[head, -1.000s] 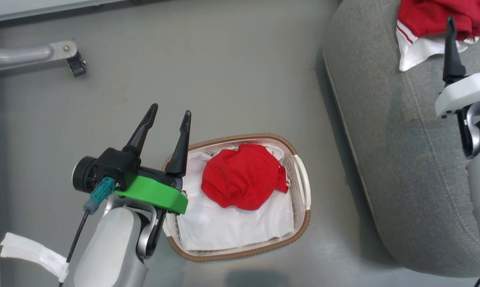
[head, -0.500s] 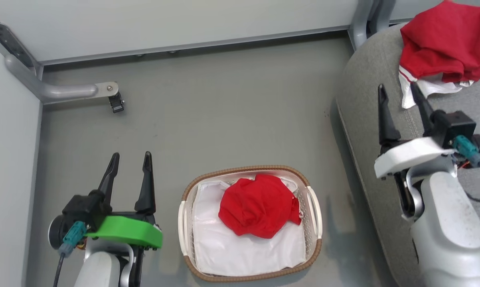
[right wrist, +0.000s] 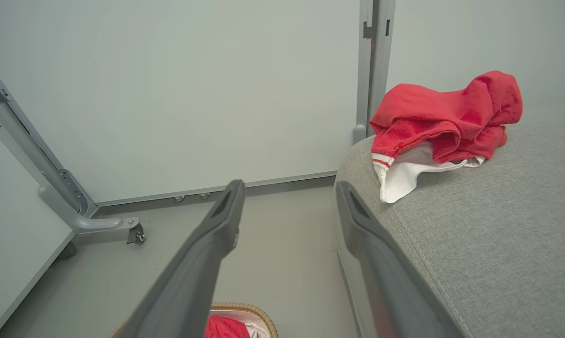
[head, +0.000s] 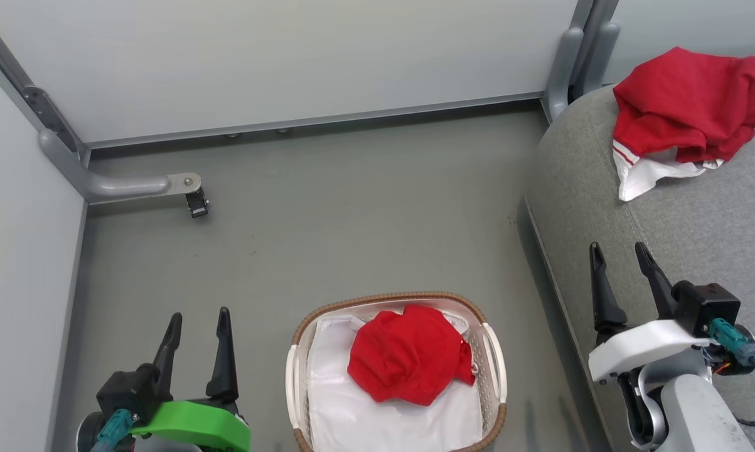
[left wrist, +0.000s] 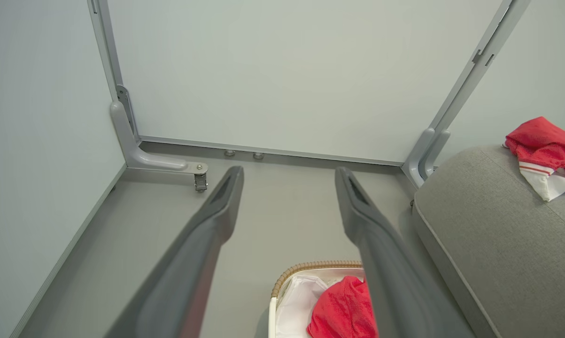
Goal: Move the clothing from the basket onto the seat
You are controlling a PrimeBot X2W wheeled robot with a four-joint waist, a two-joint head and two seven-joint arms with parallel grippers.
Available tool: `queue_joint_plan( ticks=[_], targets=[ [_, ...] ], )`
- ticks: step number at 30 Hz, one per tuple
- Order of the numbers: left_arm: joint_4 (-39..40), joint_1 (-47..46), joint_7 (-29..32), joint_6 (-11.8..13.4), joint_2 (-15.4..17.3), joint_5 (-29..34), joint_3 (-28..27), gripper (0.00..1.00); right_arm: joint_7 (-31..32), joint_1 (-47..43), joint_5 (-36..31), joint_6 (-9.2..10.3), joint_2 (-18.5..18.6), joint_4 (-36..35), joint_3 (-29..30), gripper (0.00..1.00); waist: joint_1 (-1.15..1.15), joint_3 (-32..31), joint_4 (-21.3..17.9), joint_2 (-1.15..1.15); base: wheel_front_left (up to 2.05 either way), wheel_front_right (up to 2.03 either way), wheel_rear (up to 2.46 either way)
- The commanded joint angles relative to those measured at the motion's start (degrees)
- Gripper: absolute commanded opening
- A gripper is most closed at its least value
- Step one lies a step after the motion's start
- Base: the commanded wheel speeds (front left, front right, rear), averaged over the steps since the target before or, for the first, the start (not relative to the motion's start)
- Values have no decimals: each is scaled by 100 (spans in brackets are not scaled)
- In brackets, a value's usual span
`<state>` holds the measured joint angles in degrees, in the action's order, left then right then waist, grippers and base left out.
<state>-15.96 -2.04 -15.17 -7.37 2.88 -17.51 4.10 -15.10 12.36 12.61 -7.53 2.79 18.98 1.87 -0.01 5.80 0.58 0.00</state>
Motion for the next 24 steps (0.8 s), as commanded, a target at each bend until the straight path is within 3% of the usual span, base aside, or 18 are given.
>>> queue_joint_plan(
  ticks=[1, 24],
  targets=[
    [-31, 121, 3, 22, 4, 34, 47, 100, -9, -137, 19, 8, 21, -44, 7, 100, 1, -131, 38, 0, 0, 0, 0],
    [-147, 343, 3, 76, 3, -75, 167, 100, -9, -495, -181, 8, 21, -24, -374, 100, 1, -445, 73, 0, 0, 0, 0]
  ],
)
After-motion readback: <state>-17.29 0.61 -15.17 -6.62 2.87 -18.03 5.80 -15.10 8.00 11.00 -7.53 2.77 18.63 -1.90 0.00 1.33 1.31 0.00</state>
